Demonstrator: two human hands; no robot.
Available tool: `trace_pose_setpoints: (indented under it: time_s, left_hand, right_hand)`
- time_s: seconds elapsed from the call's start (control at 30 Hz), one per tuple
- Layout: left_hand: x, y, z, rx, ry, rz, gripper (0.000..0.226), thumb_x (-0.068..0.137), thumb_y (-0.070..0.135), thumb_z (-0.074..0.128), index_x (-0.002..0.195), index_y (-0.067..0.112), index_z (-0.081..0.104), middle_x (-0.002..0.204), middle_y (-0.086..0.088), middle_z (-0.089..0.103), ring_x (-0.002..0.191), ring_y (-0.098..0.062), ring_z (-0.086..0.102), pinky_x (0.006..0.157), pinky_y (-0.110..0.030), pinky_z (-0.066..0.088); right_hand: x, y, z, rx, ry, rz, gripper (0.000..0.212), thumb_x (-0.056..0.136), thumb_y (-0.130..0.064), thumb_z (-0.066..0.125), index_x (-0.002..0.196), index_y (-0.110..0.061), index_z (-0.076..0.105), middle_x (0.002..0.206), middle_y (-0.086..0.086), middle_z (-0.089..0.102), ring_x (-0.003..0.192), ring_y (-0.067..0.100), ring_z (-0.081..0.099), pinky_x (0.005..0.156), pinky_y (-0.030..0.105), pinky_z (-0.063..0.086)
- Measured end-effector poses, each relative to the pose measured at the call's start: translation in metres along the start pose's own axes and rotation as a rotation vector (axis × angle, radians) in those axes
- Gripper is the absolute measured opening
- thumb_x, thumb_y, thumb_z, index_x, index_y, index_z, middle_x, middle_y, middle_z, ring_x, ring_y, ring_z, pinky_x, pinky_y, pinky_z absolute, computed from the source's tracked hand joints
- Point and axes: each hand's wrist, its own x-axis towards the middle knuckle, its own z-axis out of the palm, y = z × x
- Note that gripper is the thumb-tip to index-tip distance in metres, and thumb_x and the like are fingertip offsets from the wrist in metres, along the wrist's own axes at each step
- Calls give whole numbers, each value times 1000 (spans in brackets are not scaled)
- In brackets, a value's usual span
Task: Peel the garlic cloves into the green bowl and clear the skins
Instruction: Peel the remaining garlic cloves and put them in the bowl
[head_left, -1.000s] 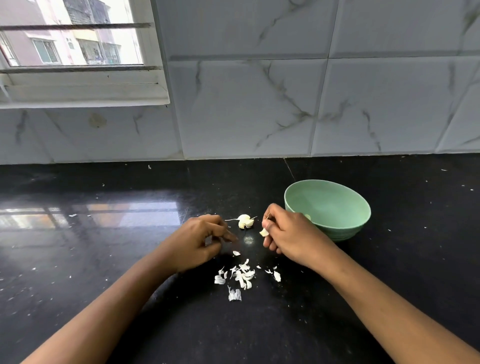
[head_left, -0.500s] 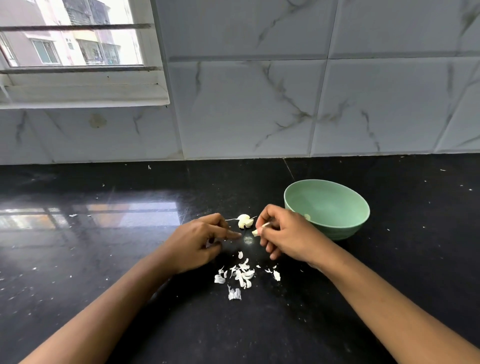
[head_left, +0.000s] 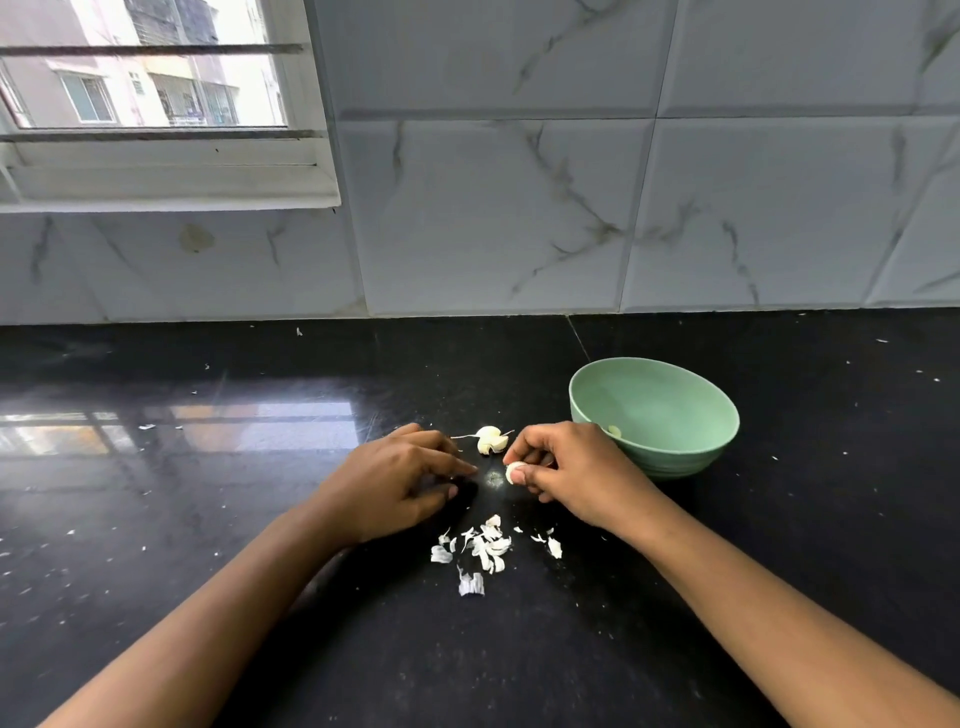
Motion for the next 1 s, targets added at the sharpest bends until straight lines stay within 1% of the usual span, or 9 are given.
trace_pose_setpoints:
  time_s: [0.1,0.17,0.3,0.47,0.6,0.67,0.73,0.87,1.0]
  left_hand:
    - [0,4,-3,99,-89,-1,56,80,62,29,125,43,57,125,17,54,115,-6,49,91,-31,46]
    - [-1,6,-5,136,-114,-18,62,79,66,26,130,42,52,131,17,50,121,-6,44,95,-31,44]
    - [-2,7,-7,134,-168,-48,44,91,55,46,133,42,47,135,17,45,126,-5,39,97,-34,44]
    - [-2,8,-8,136,-189,-66,43,92,53,47,134,43,46,136,16,43,126,-7,40,96,-35,44]
    - [-4,9,-8,132,-207,-65,46,91,55,47,135,43,44,138,16,41,126,-6,38,97,-35,43]
    - [-4,10,-10,141,-230,-67,48,91,57,46,137,44,40,140,17,38,128,-6,36,99,-32,42]
    - [-5,11,-13,149,-265,-67,51,91,57,45,140,45,35,144,18,34,131,-6,34,101,-31,39]
    - [-8,11,-14,81,-395,-62,59,96,51,41,149,39,19,155,15,15,142,-6,14,115,-29,21]
    - [-11,11,-12,-16,-510,-104,61,100,44,35,151,35,2,158,16,-6,145,-4,-8,120,-34,5]
  right_hand:
    - [0,2,1,-63,10,-41,10,77,-17,76,87,-21,74,69,-13,62,62,-1,58,66,13,48]
    - [0,2,2,-74,30,-68,13,75,-19,78,87,-21,75,76,-11,66,68,0,58,66,11,43]
    - [1,-1,2,-27,91,-158,12,77,-18,77,89,-20,75,86,-8,71,77,3,63,73,14,47]
    - [3,0,16,-338,-20,-236,6,84,-18,67,89,-18,65,92,-4,62,85,16,60,71,30,43]
    - [3,0,7,-18,80,-248,8,77,-11,75,80,-13,68,80,-8,64,75,4,60,68,19,44]
    - [3,2,10,-10,-16,-196,9,75,-12,78,77,-13,69,74,-12,63,71,-2,58,65,14,40]
    - [4,6,15,-90,-44,-188,8,75,-13,77,76,-13,69,78,-11,65,73,0,58,66,18,39]
    - [6,4,10,-63,108,-291,8,76,-12,76,78,-12,68,78,-10,61,73,6,58,66,20,42]
    - [7,8,19,-166,-12,-282,9,78,-11,74,76,-12,65,72,-16,49,65,-1,47,61,17,31]
